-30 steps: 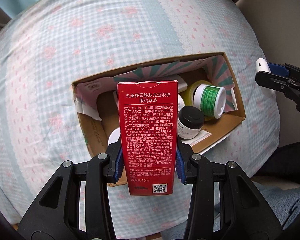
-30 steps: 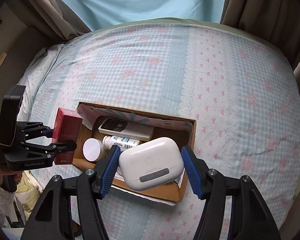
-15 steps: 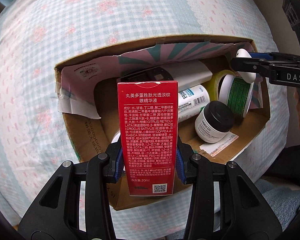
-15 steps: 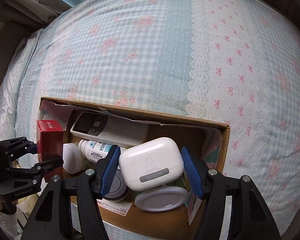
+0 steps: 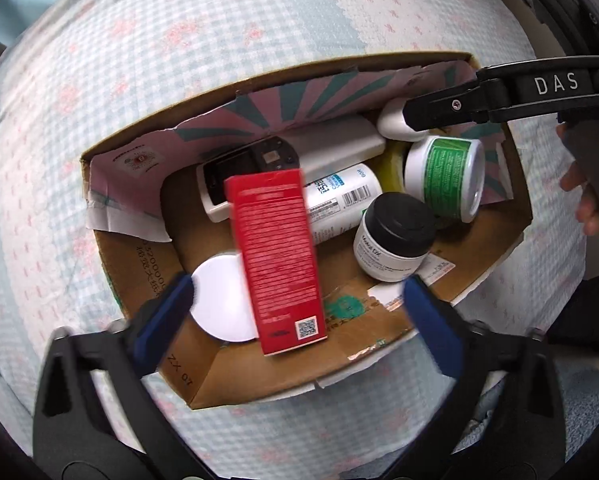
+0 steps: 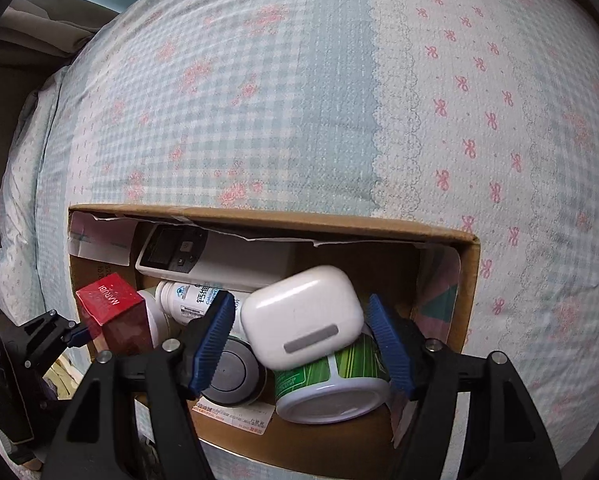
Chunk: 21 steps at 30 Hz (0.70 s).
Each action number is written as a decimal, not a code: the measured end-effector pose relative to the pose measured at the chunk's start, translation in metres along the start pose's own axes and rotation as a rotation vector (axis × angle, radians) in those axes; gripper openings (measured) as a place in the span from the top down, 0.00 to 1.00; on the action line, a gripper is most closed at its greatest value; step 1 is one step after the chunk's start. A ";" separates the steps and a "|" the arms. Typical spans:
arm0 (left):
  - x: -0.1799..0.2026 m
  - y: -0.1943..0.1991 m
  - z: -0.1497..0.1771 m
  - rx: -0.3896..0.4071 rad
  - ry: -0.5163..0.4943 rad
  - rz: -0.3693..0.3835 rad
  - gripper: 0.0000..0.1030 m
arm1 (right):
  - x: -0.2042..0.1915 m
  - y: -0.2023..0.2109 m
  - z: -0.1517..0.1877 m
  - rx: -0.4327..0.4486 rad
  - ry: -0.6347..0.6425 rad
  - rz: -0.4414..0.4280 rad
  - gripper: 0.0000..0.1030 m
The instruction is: Organize rigid objects
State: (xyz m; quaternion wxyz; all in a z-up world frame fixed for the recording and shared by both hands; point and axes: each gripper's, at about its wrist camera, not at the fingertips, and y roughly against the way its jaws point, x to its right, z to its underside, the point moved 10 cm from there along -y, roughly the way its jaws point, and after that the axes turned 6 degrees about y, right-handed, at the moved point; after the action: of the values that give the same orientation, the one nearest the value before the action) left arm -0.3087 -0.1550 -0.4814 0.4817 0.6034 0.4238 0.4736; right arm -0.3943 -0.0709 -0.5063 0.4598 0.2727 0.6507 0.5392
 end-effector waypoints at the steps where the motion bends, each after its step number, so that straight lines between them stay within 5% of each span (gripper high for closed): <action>1: 0.003 0.004 -0.001 0.007 0.003 0.019 0.00 | -0.001 0.003 0.001 0.008 -0.007 -0.020 0.00; 21: 0.016 0.059 0.037 0.093 0.038 -0.019 0.00 | -0.014 0.059 0.046 0.126 0.010 0.002 0.00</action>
State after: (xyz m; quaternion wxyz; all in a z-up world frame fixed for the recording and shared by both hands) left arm -0.2663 -0.1561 -0.4237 0.4497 0.6119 0.4602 0.4600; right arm -0.3551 -0.0461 -0.4451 0.4381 0.2990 0.6854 0.4989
